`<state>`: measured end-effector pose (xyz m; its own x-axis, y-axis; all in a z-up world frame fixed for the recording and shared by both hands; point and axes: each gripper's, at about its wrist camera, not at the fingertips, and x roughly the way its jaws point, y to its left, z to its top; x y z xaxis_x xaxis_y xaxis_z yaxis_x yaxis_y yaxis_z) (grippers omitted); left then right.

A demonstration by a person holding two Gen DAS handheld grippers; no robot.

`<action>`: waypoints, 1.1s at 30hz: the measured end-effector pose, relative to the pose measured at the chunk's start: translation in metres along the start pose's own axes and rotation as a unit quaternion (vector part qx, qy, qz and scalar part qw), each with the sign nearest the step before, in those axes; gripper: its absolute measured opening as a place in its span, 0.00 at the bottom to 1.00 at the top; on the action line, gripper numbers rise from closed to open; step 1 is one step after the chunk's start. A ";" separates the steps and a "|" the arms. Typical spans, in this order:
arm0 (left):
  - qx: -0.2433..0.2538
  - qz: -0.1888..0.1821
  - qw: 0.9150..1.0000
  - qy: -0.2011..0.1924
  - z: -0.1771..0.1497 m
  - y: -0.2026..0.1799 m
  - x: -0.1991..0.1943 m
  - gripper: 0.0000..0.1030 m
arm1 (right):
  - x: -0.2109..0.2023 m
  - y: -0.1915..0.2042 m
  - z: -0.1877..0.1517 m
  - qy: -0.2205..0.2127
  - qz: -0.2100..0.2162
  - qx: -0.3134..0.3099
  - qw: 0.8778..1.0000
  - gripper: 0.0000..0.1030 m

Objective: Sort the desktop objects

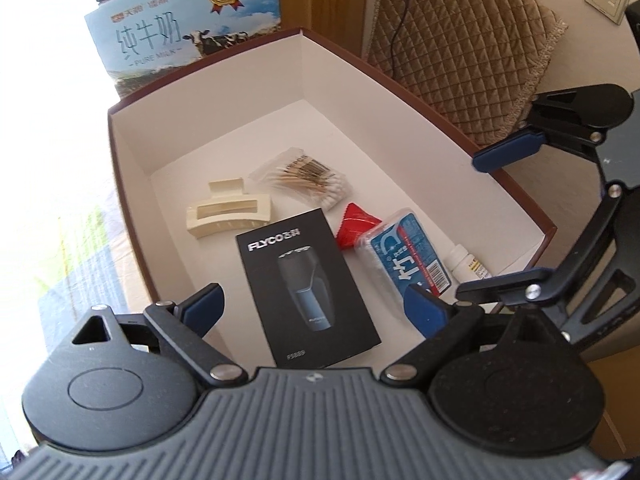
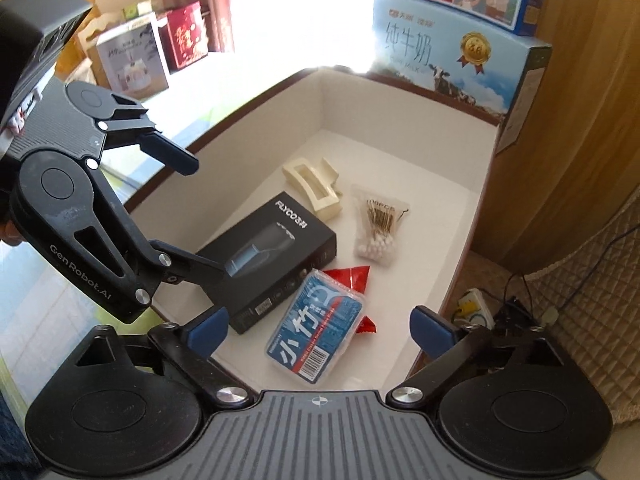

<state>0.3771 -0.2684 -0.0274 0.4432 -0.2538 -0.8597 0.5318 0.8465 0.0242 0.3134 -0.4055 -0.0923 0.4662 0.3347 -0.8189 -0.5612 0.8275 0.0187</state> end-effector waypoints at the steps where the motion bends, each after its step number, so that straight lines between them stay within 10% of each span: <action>1: -0.002 0.005 1.000 -0.001 0.000 0.000 -0.002 0.96 | -0.002 0.001 0.000 -0.003 -0.001 0.004 1.000 0.94; 33: -0.076 0.097 0.991 -0.049 -0.072 0.025 -0.100 0.96 | -0.053 0.073 -0.009 -0.080 -0.014 0.130 0.988 0.98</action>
<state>0.2943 -0.1883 0.0229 0.5983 -0.1170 -0.7927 0.3187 0.9424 0.1014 0.2418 -0.3671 -0.0526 0.5934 0.3600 -0.7199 -0.3615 0.9183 0.1613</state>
